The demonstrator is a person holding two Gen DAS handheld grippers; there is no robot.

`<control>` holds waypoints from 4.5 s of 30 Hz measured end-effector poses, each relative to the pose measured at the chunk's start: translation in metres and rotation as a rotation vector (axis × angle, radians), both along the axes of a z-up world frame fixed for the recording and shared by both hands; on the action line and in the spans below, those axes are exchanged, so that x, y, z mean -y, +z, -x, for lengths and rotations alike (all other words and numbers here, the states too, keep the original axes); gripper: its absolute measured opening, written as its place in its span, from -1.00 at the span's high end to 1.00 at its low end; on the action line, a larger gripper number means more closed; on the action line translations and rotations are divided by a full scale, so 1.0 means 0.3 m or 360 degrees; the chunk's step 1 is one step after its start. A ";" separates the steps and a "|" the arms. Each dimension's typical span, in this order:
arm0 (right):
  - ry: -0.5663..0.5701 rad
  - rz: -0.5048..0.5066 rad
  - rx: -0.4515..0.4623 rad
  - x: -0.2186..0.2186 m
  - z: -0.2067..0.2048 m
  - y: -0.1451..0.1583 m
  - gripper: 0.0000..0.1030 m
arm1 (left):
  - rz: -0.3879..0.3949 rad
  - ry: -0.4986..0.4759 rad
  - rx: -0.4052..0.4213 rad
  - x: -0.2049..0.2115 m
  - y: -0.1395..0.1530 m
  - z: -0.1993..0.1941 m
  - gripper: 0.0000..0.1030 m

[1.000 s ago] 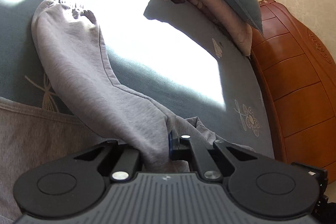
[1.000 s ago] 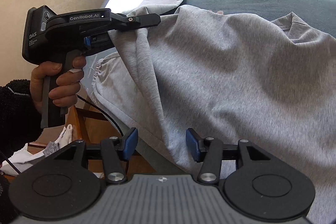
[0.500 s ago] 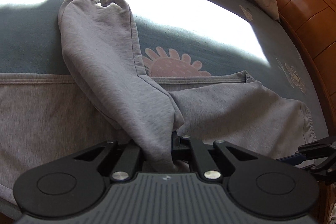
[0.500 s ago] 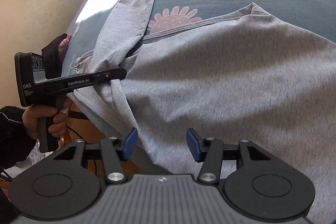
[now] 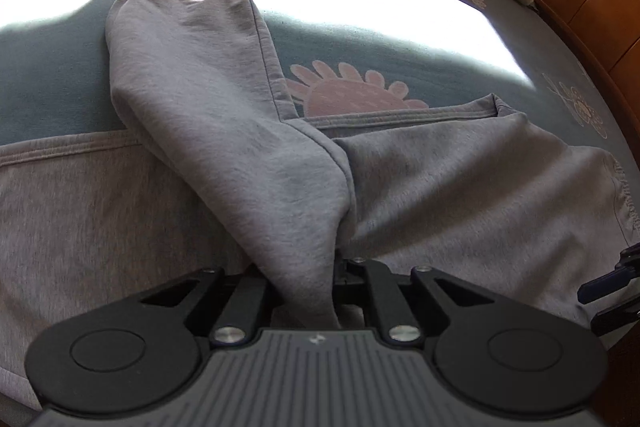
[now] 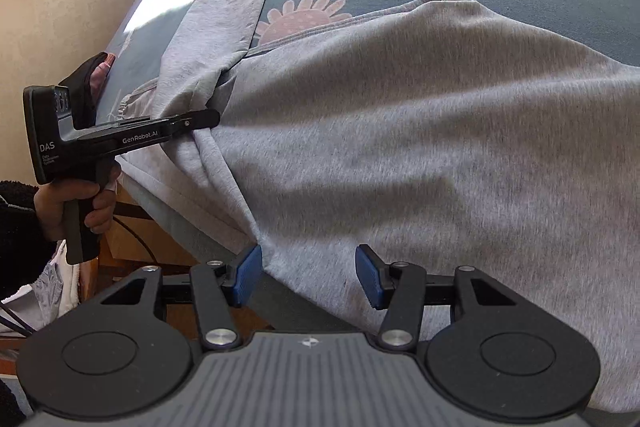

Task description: Fold clothes

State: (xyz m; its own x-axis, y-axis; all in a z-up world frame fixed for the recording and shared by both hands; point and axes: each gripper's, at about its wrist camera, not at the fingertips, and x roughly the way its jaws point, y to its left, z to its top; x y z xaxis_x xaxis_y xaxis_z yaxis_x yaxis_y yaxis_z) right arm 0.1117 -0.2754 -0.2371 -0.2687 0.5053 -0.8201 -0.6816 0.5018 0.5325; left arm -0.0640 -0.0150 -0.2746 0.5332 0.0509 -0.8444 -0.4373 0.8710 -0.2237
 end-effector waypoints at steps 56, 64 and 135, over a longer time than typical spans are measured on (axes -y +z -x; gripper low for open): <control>-0.0232 -0.0161 0.0070 -0.055 -0.157 -0.106 -0.11 | 0.0919 -0.0807 -0.0140 0.103 -0.111 -0.947 0.85; -0.0251 -0.0161 0.0065 -0.051 -0.154 -0.112 -0.11 | 0.0862 -0.0709 0.0090 0.012 -0.019 -1.091 0.96; -0.0773 0.0421 0.0943 0.453 -0.037 -0.104 -0.99 | 0.0047 -0.1518 0.0146 0.591 -0.021 -0.865 0.04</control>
